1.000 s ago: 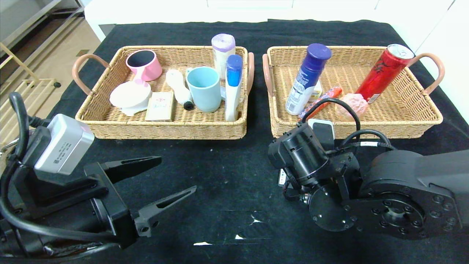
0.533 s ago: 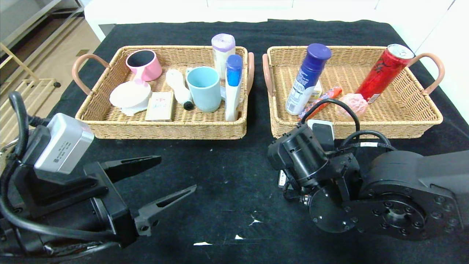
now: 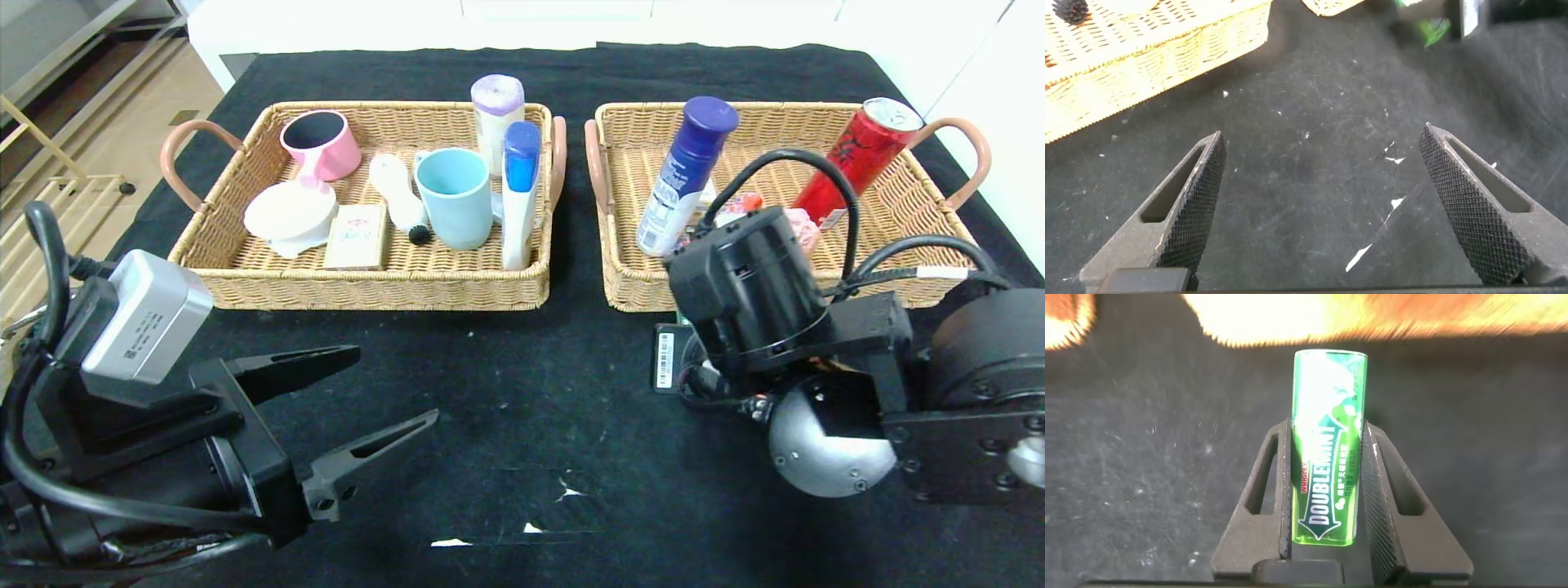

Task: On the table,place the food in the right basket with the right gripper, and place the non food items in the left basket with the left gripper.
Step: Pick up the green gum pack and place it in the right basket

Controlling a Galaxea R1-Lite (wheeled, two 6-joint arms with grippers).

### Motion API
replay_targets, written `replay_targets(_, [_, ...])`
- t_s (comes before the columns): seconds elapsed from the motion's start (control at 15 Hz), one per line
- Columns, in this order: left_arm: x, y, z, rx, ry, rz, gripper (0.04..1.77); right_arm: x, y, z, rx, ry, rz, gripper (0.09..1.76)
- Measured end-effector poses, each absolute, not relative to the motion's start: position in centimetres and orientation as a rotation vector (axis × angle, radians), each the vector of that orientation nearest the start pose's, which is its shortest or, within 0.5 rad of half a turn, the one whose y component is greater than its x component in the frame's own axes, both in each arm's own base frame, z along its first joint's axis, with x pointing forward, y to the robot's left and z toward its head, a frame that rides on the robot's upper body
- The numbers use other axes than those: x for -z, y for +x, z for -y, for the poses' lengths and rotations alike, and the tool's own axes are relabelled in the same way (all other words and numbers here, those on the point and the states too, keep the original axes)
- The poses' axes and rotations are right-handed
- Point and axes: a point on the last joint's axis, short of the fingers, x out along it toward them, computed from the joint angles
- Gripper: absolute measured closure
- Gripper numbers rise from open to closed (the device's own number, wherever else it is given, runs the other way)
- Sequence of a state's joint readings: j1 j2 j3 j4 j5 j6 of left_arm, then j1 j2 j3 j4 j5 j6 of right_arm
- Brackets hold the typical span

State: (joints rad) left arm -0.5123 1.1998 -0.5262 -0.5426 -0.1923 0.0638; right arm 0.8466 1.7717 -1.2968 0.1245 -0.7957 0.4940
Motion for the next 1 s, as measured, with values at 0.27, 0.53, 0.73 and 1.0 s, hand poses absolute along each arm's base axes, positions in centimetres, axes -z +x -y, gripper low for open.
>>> replay_targets(0.27, [-21.8, 15.2, 9.0, 0.699, 0.080, -0.104, 0.09, -25.7, 22.6, -20.9, 0.030, -0.026, -0.353, 1.27])
replay_targets(0.53, [-21.8, 15.2, 9.0, 0.700, 0.079, -0.104, 0.09, -27.4, 23.1, -18.1, 0.003, -0.018, -0.340, 1.27])
replay_targets(0.73, [-21.8, 15.2, 9.0, 0.700, 0.078, -0.104, 0.09, -28.3, 24.2, -16.5, -0.010, 0.014, -0.309, 1.27])
replay_targets(1.0, [-21.8, 15.3, 8.9, 0.695, 0.078, -0.105, 0.09, -29.7, 26.1, -15.6, -0.008, 0.011, -0.171, 1.27])
